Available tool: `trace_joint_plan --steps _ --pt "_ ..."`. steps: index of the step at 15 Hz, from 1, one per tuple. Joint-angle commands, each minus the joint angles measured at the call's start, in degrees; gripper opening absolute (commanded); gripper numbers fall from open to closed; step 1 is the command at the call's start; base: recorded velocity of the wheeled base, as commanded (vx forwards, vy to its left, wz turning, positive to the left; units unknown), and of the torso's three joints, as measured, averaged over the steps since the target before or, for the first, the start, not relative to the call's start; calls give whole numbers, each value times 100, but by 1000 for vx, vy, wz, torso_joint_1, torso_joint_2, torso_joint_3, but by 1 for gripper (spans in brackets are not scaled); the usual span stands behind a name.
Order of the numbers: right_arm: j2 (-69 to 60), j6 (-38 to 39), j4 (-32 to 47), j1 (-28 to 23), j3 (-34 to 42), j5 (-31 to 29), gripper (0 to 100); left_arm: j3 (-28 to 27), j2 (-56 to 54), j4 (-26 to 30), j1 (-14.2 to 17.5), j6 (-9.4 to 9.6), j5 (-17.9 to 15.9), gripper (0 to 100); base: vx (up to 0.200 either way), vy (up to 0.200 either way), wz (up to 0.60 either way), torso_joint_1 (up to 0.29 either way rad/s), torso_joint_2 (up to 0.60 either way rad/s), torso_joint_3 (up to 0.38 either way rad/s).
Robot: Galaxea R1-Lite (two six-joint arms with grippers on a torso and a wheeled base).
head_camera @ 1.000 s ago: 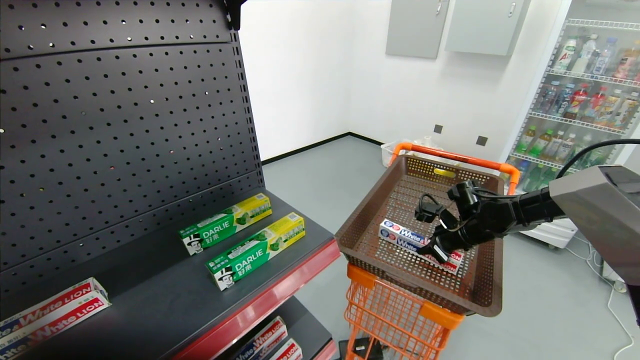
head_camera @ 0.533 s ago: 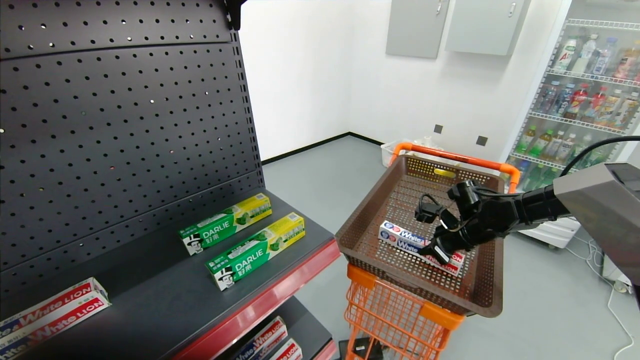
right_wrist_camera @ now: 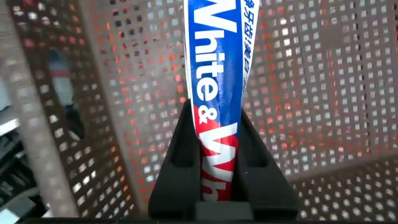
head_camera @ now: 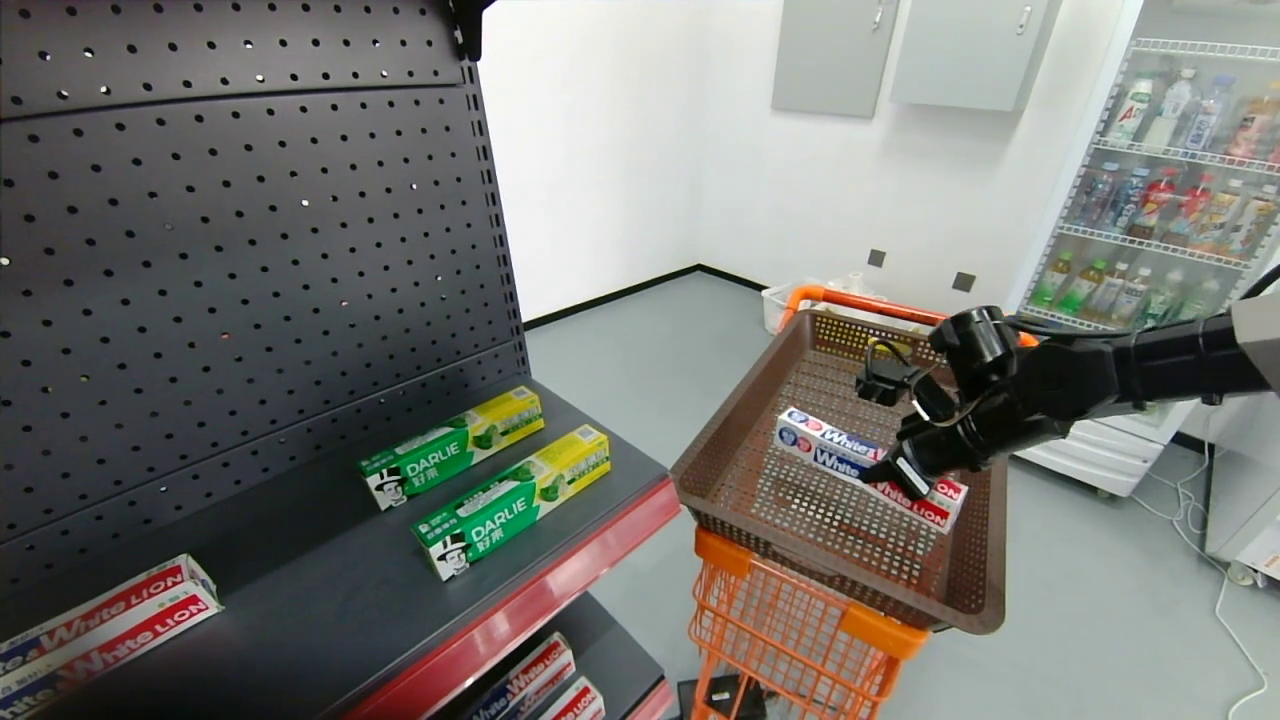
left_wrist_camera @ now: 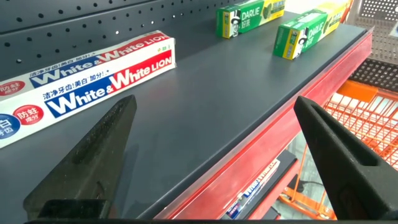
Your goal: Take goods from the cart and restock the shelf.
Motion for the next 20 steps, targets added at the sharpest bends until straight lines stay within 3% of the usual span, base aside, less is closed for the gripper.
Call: trace_joint_plan --steps 1,4,18,20 --pt "-885 211 188 38 337 -85 0 0 0 0 1 -2 4 100 0 0 0 0 0 0" --pt "-1720 694 135 222 855 -67 0 0 0 0 1 -2 4 100 0 0 0 0 0 0" --pt "-4770 1177 126 548 3668 -137 0 0 9 0 1 -2 4 100 0 0 0 0 0 0" --pt "-5166 1177 117 468 4002 -489 0 0 0 0 1 -2 4 100 0 0 0 0 0 0"
